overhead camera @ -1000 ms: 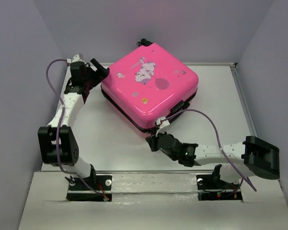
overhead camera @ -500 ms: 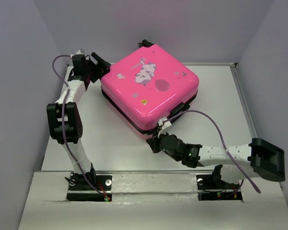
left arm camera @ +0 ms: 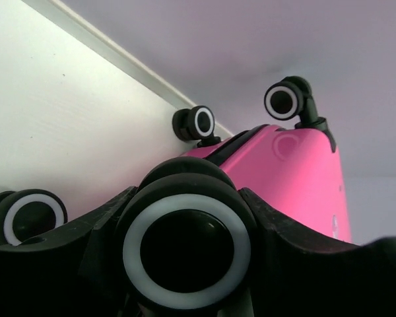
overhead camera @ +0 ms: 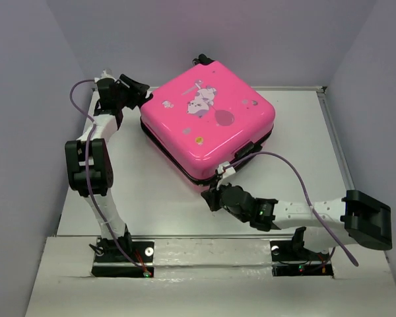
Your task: Pack the luggage
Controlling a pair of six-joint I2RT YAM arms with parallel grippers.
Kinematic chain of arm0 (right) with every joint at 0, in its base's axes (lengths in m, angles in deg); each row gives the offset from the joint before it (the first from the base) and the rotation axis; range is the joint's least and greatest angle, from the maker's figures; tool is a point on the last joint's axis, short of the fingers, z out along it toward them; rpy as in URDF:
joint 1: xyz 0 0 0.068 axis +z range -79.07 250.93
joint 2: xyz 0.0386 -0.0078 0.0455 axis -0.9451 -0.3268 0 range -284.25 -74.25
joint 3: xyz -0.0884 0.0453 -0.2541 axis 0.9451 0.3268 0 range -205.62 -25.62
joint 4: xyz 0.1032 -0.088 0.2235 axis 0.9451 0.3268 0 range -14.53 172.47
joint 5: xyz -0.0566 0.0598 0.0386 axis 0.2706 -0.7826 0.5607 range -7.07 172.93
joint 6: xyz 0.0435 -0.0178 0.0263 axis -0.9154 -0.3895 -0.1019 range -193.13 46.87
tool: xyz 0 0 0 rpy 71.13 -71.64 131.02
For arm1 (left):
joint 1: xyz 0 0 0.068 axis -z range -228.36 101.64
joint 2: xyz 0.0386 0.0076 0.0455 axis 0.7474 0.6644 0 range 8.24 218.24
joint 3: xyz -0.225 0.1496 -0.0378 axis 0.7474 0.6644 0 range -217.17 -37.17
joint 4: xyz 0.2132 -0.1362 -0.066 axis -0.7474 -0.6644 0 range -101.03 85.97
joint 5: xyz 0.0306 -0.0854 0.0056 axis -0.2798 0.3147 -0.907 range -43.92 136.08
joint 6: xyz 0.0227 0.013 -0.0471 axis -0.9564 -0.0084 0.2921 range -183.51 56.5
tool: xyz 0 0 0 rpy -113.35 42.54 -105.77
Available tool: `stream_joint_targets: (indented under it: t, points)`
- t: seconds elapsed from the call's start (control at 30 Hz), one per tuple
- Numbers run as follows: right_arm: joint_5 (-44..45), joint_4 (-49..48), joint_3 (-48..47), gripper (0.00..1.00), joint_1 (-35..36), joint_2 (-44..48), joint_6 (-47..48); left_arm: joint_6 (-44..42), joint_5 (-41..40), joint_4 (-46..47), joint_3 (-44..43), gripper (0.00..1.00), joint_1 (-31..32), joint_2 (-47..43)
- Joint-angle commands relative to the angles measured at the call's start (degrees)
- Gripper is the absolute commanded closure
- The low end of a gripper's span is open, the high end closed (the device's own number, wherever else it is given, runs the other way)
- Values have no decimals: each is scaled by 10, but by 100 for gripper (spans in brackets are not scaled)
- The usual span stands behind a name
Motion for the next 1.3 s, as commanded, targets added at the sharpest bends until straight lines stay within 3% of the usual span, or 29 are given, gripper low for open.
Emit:
stream_joint_targets:
  t: [0.0,0.2,0.37,0.47,0.63,0.67,0.73,0.8,0.9,0.97,1.17,1.27]
  points:
    - [-50,30,-12,93,29,-2,-1,51,22,141,63,94,4,-47]
    - [-32,40,-29,93,29,10,17,43,-31,197,209,94,-30,-167]
    - [-1,80,-88,93,29,19,58,57,-72,210,356,94,-31,-341]
    - [-3,88,-108,93,3,32,82,35,-103,180,487,94,-30,-474]
    - [-16,93,-105,93,-12,73,94,-13,-131,85,594,94,-30,-682]
    - [-55,90,-102,93,-12,71,90,-12,-126,73,619,94,-30,-704]
    - [-109,50,-94,93,11,36,80,-12,-109,37,647,94,-28,-771]
    - [-106,34,-99,93,62,-34,70,-14,-113,-5,658,94,-28,-826]
    - [-85,21,-104,93,83,-86,50,-25,-142,-43,657,94,-28,-856]
    - [-63,15,-87,93,83,-69,36,-36,-164,-47,641,94,-29,-840]
    - [-92,57,-11,93,6,137,62,-12,-168,18,549,94,-30,-705]
    - [-142,95,-5,93,-35,177,71,-5,-179,29,512,94,-30,-649]
